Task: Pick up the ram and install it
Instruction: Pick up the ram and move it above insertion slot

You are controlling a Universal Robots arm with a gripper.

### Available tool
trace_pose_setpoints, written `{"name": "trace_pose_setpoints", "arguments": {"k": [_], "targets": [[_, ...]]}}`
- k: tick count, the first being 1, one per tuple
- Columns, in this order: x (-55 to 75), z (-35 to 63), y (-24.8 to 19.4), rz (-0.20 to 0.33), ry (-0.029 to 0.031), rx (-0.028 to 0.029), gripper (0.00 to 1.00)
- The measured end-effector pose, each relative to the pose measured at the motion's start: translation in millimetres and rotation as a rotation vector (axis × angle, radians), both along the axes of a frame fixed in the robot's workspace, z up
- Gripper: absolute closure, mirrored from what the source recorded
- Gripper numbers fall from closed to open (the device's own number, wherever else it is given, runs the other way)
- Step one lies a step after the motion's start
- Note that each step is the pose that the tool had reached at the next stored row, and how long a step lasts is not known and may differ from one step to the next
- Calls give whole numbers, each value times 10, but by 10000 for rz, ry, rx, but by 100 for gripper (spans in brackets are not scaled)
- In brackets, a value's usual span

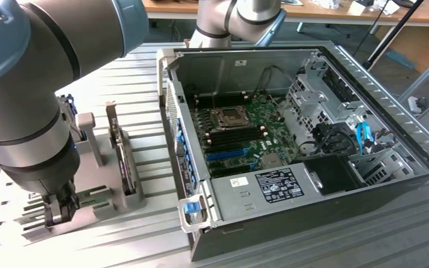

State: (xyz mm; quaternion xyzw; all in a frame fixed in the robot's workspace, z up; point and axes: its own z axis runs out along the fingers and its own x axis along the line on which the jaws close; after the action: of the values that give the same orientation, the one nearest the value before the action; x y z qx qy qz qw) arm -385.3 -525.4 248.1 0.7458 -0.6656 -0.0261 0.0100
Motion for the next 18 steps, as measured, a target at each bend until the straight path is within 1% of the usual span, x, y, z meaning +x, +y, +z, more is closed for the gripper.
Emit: {"name": "trace_pose_setpoints", "arguments": {"k": [6, 10, 14, 16, 18], "targets": [[0, 208, 0, 0, 1, -1, 87], [0, 462, 0, 0, 1, 0, 87], [0, 579, 0, 0, 1, -1, 87], [0, 723, 0, 0, 1, -1, 87], [0, 827, 0, 0, 1, 0, 87]]}}
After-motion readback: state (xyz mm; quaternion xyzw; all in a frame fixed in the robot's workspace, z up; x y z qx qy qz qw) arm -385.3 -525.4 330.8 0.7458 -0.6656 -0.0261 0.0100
